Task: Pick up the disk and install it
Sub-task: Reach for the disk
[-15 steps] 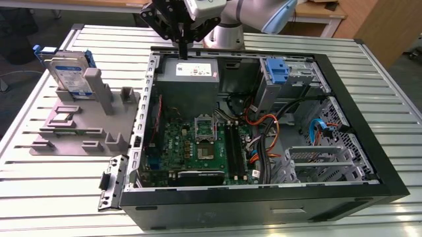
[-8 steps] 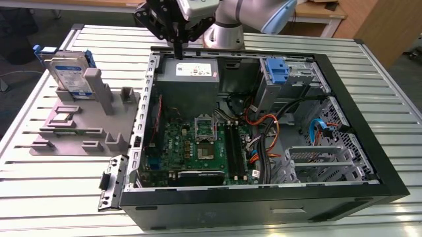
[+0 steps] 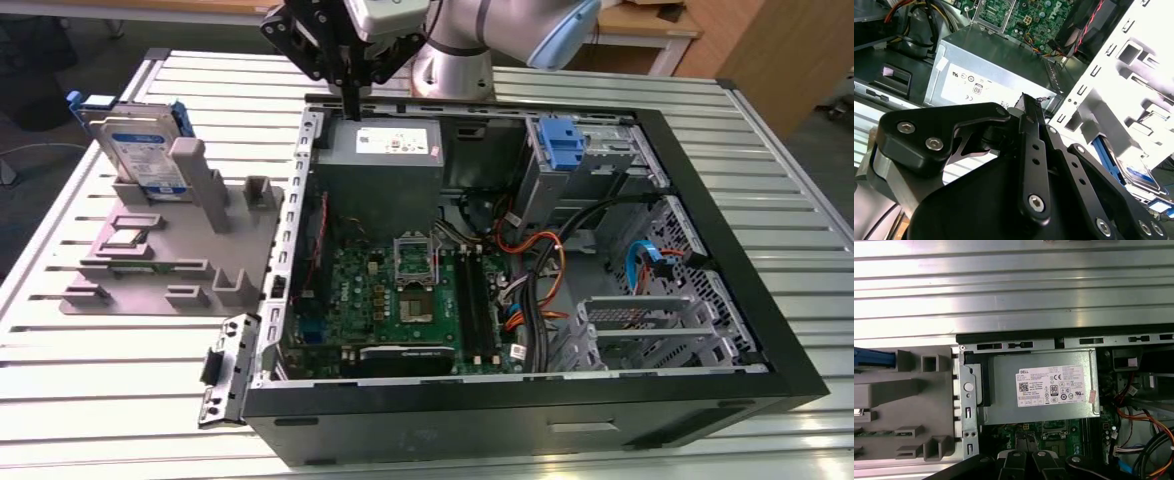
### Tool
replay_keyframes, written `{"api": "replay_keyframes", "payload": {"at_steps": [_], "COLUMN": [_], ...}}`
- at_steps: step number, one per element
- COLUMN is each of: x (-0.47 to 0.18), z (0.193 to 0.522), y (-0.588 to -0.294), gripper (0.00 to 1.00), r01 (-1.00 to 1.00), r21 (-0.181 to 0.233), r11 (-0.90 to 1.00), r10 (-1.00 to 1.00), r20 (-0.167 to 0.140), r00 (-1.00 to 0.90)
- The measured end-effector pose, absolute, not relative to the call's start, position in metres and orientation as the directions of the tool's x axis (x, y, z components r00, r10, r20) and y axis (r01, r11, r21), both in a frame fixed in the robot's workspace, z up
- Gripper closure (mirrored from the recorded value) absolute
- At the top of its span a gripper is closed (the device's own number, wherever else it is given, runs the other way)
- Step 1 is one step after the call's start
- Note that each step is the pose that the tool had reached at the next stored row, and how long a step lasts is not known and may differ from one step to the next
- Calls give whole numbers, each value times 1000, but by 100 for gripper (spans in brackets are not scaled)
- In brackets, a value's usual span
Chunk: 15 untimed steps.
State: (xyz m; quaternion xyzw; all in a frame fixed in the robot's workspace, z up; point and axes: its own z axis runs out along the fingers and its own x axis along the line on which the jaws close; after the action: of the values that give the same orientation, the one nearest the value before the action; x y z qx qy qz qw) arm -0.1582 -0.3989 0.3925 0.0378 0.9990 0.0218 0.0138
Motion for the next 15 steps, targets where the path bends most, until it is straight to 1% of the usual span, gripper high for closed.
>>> {"api": "replay_keyframes", "payload": {"at_steps": [15], "x": [-169], "z": [392], "y": [-399], "gripper": [89], "r01": [75], "r21": [45], "r11": [996], "r10": [76], "r20": [-26], "r00": [-997]}}
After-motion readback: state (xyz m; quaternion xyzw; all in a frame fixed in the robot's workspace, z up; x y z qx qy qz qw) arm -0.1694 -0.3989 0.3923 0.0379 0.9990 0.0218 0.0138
